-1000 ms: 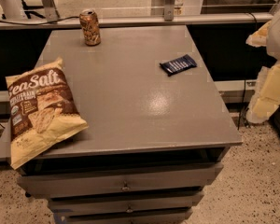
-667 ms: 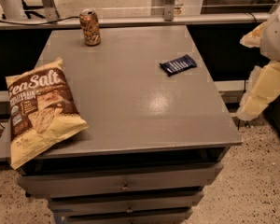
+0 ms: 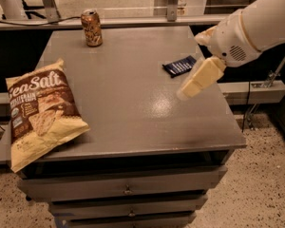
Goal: Pick orange can
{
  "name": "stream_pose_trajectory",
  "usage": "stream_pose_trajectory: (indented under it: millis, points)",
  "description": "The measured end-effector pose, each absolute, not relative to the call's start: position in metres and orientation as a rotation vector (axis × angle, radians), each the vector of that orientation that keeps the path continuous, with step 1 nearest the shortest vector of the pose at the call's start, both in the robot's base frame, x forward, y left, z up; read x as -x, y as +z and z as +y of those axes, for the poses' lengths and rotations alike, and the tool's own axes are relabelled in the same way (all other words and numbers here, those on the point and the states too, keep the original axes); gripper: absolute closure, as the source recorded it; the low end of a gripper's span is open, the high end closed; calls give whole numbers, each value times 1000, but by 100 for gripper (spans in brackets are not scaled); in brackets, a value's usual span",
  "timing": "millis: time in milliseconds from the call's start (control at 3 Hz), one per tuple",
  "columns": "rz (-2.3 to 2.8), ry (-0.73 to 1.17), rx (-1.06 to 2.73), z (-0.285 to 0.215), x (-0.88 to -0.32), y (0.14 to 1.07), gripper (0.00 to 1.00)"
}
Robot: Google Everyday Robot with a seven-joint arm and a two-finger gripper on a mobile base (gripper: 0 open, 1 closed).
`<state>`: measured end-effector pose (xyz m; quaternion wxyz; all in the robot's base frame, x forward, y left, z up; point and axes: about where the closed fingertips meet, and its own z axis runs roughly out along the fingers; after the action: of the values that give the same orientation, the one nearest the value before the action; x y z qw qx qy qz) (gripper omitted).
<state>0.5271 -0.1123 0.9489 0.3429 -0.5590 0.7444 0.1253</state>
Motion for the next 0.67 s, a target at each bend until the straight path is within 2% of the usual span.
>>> stream_pose_trajectory:
  millis: [667]
  points:
    - [1716,519,1216,-6,-597,974,0]
